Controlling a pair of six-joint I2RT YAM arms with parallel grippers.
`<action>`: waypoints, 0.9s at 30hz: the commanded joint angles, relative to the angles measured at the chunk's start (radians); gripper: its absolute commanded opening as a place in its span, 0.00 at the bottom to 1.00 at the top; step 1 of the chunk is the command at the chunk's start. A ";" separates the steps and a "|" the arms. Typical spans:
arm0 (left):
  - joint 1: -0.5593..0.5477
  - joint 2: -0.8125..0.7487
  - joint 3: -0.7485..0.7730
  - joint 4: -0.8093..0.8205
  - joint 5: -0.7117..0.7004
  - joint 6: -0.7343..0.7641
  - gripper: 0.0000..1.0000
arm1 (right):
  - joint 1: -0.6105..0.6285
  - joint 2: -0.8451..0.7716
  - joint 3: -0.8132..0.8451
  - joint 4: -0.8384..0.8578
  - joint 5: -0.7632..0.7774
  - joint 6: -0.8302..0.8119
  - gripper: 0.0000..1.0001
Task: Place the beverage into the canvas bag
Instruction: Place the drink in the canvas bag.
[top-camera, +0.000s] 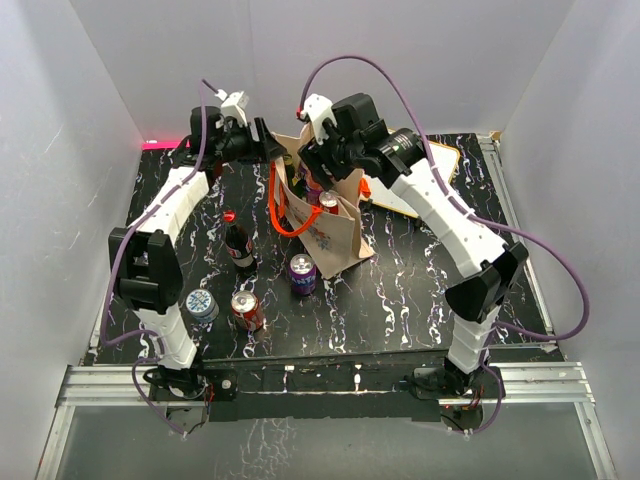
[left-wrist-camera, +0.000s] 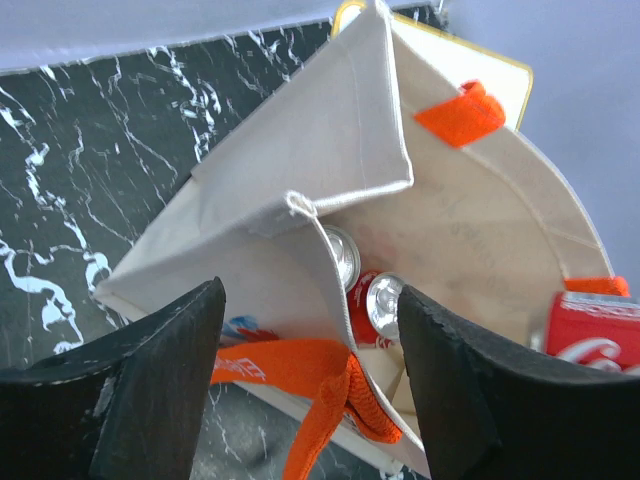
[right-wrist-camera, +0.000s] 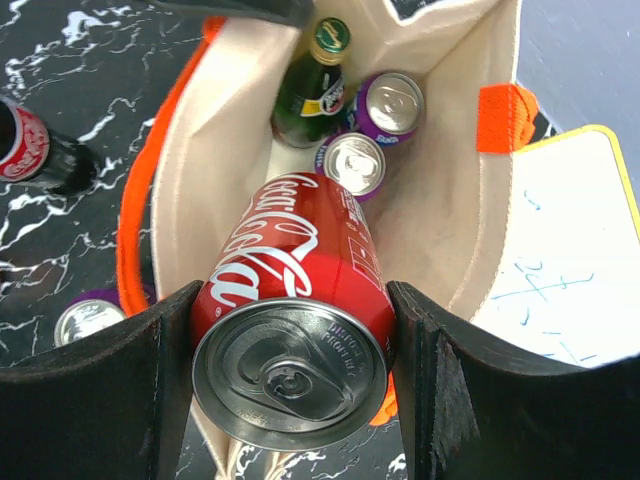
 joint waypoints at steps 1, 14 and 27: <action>0.032 -0.120 0.011 0.129 0.060 0.021 0.73 | -0.031 -0.018 0.081 0.126 0.011 0.047 0.08; 0.025 -0.171 0.111 -0.197 0.698 0.473 0.59 | -0.174 0.003 -0.016 0.107 -0.164 0.120 0.08; -0.178 0.015 0.387 -0.919 0.668 1.222 0.52 | -0.222 0.011 -0.038 0.029 -0.181 0.086 0.08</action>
